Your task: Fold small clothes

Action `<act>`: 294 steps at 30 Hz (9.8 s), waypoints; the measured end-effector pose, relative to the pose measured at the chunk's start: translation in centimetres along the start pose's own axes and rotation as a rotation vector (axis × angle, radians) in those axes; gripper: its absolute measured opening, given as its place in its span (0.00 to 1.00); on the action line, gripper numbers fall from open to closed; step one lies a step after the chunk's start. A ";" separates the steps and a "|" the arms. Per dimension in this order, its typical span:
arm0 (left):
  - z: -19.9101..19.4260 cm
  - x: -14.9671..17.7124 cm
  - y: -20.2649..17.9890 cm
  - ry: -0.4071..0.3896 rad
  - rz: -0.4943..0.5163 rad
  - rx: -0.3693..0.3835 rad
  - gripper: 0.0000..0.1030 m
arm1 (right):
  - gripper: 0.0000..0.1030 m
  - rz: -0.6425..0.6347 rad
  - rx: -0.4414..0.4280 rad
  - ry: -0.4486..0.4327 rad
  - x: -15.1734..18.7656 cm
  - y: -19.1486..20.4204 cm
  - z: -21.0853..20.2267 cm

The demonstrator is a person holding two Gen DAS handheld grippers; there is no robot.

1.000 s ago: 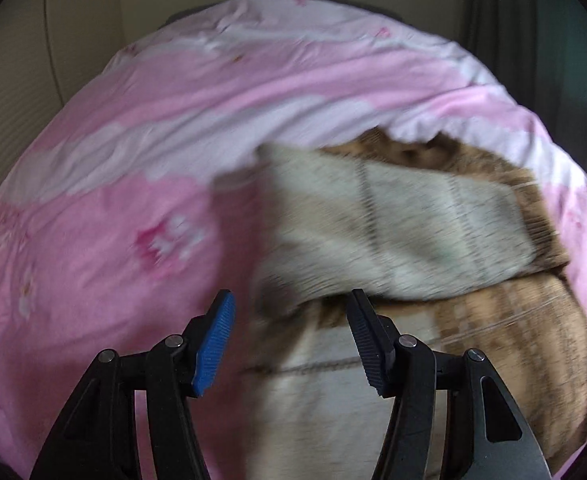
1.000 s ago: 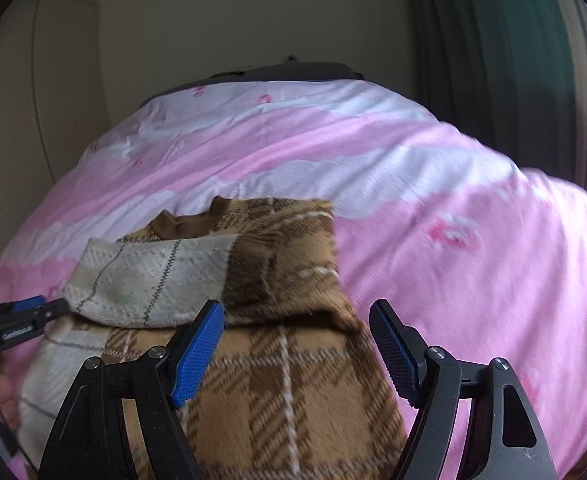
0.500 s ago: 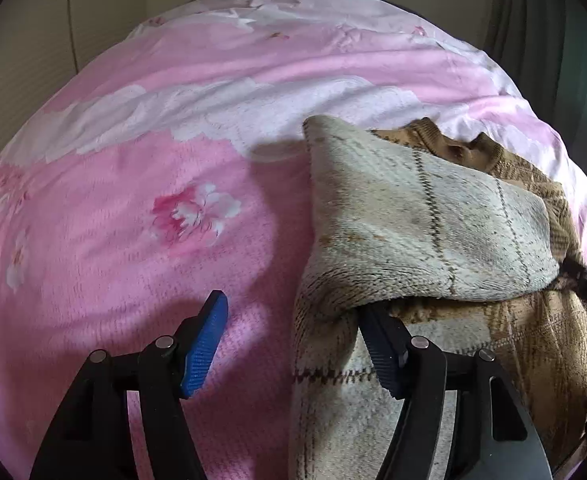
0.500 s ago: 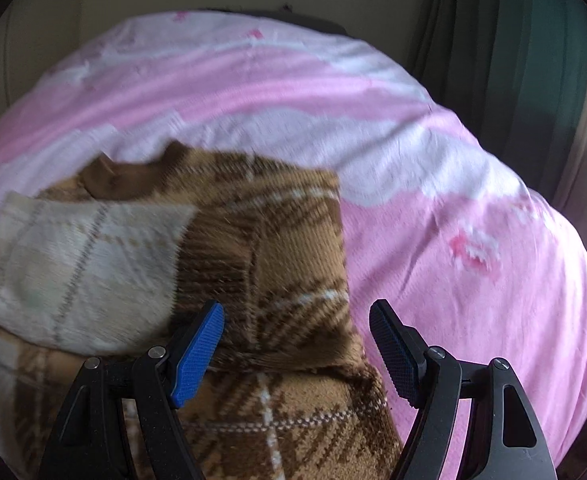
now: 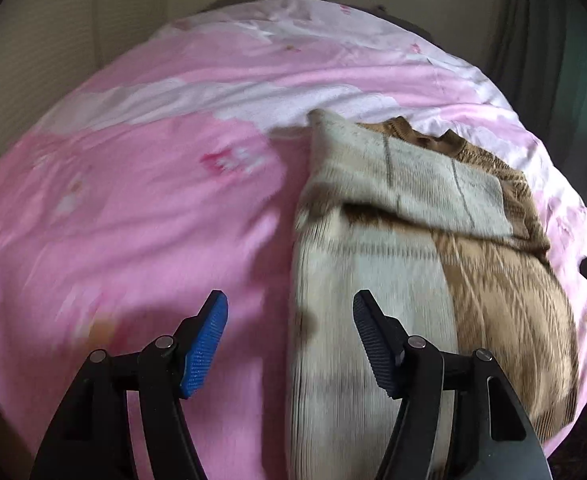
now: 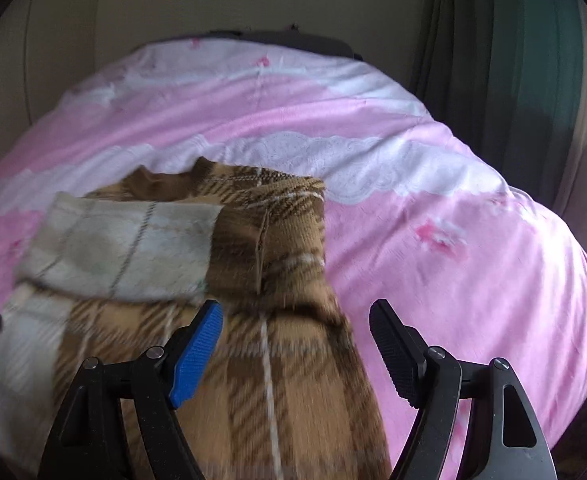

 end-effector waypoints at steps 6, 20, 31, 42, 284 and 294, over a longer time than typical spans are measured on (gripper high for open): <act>-5.0 5.8 -0.3 -0.051 -0.002 -0.063 0.62 | 0.73 0.120 -0.062 -0.003 6.1 -2.9 -5.5; -7.2 11.5 -1.7 -0.114 0.040 -0.082 0.62 | 0.73 0.188 0.006 0.005 14.4 -7.0 -8.6; -6.0 13.0 -1.4 -0.103 0.023 -0.084 0.52 | 0.72 0.244 0.006 0.042 16.8 -7.4 -7.6; -5.0 14.1 -2.1 -0.079 0.022 -0.057 0.37 | 0.50 0.302 -0.068 0.143 18.2 -7.3 -4.9; -3.4 -12.8 4.7 -0.233 -0.088 -0.189 0.69 | 0.28 0.052 -0.180 0.222 -13.6 8.9 5.1; -7.0 -11.2 16.0 -0.260 -0.210 -0.250 0.71 | 0.28 -0.178 0.225 0.127 -11.7 24.6 4.3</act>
Point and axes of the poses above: each gripper's, at about its wrist camera, not at the fingertips, and z roughly the way its jaws point, y to its left, x to its underside, the point moved 6 cm from there along z, roughly the way its jaws point, and after that the axes turned 4 degrees about x, right-handed, at the moved point
